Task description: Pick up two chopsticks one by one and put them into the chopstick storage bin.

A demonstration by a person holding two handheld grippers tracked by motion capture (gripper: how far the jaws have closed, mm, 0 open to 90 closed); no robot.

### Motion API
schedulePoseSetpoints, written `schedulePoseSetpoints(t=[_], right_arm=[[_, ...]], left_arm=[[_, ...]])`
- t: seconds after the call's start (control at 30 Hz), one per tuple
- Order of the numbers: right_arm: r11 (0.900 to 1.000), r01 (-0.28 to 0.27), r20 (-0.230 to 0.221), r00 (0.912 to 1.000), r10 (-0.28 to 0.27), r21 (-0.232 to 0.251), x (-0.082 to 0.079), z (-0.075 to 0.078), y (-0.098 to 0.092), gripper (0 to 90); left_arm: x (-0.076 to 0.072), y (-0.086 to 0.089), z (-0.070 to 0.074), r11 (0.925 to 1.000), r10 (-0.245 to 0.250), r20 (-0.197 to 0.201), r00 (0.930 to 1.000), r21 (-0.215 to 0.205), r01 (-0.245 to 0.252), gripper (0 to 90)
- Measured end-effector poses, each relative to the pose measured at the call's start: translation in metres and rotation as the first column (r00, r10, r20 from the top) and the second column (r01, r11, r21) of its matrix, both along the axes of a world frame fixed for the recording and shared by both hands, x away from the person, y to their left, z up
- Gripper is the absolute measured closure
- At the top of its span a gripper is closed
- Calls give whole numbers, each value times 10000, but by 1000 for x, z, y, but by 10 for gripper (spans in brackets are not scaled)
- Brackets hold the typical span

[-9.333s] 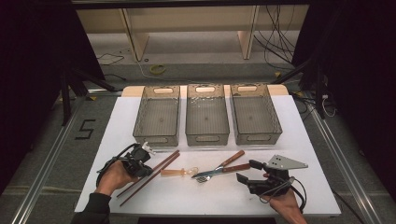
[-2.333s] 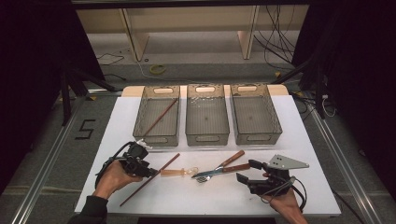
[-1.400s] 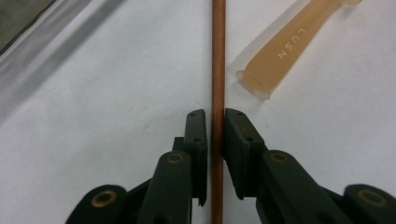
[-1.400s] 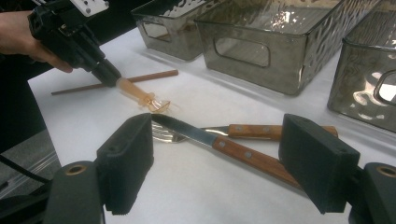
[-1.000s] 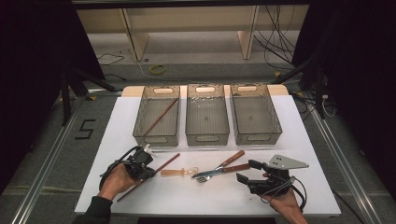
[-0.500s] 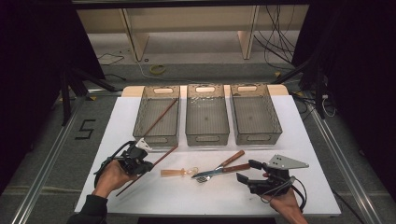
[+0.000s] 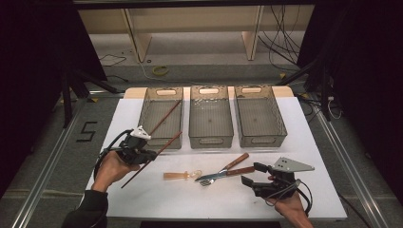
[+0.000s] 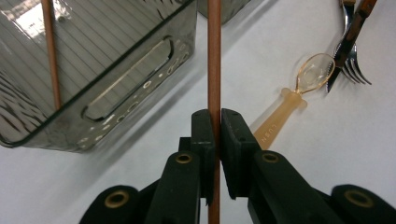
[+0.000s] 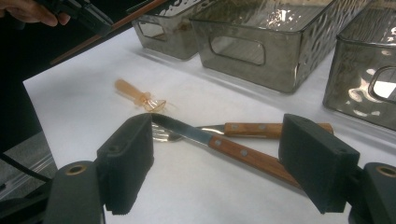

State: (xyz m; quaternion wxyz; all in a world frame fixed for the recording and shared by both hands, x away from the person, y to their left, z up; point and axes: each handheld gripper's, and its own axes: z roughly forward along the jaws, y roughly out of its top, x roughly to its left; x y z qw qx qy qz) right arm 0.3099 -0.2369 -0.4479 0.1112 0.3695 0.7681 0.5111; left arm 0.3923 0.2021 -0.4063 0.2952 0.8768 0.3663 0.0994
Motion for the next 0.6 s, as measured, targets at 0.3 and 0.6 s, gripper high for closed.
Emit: schedulePoseSetpoints(t=[0.3, 0.6], right_arm=[[10000, -24, 21, 10000, 24, -17, 0, 0, 0, 272], [10000, -19, 12, 10000, 19, 5, 0, 0, 0, 272]], left_arm=[[13, -2, 10, 9996, 76, 191, 9998, -288, -71, 839], [36, -4, 28, 9985, 408, 670, 9969, -386, -383, 838]])
